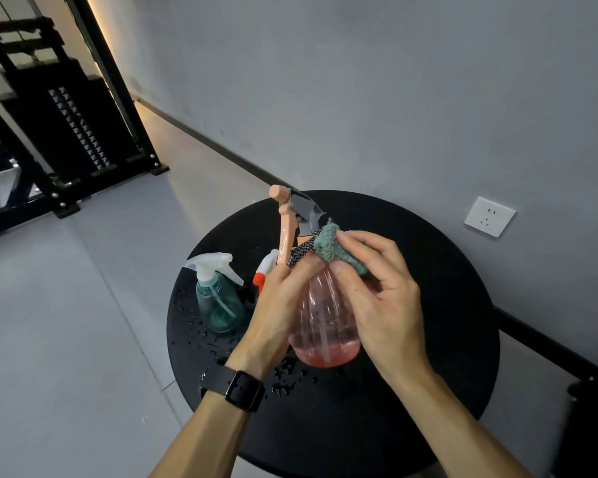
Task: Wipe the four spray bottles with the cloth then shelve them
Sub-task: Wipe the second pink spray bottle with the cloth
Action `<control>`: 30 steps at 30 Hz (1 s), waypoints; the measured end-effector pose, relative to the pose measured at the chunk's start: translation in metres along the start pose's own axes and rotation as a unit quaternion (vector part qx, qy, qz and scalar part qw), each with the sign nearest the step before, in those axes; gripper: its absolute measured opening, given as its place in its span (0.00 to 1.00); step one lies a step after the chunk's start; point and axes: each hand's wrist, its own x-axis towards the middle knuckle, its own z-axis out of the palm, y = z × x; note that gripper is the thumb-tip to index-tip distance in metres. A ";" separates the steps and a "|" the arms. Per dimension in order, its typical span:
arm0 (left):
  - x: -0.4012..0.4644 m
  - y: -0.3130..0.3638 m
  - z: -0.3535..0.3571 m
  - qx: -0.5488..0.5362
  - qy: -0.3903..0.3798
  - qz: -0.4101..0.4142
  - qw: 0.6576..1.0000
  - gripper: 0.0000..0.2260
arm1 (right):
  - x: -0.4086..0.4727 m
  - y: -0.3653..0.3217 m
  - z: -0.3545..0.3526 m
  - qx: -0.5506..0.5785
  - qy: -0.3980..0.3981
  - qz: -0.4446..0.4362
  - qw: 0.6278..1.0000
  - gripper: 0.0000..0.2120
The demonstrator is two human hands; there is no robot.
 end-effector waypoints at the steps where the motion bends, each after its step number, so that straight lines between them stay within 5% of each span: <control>1: 0.001 0.000 0.000 0.004 -0.007 0.007 1.000 0.14 | 0.001 -0.001 -0.001 0.002 0.001 0.000 1.000 0.16; 4: 0.001 0.004 0.000 0.008 -0.017 0.023 1.000 0.07 | 0.003 -0.004 -0.004 0.011 0.002 0.002 1.000 0.17; 12: 0.005 0.003 -0.004 0.100 -0.022 0.036 0.994 0.15 | 0.023 -0.008 -0.015 -0.003 0.032 -0.007 0.999 0.16; 16: 0.006 0.001 -0.003 0.151 -0.020 0.041 0.987 0.09 | 0.046 -0.017 -0.017 0.015 0.059 -0.006 0.998 0.15; 22: 0.003 0.003 -0.004 0.194 -0.006 0.073 0.978 0.03 | 0.068 -0.041 -0.007 0.078 -0.095 -0.024 0.992 0.15; 30: 0.003 -0.005 -0.010 0.258 0.050 0.128 0.956 0.06 | 0.063 -0.040 -0.008 -0.023 -0.247 -0.069 0.966 0.14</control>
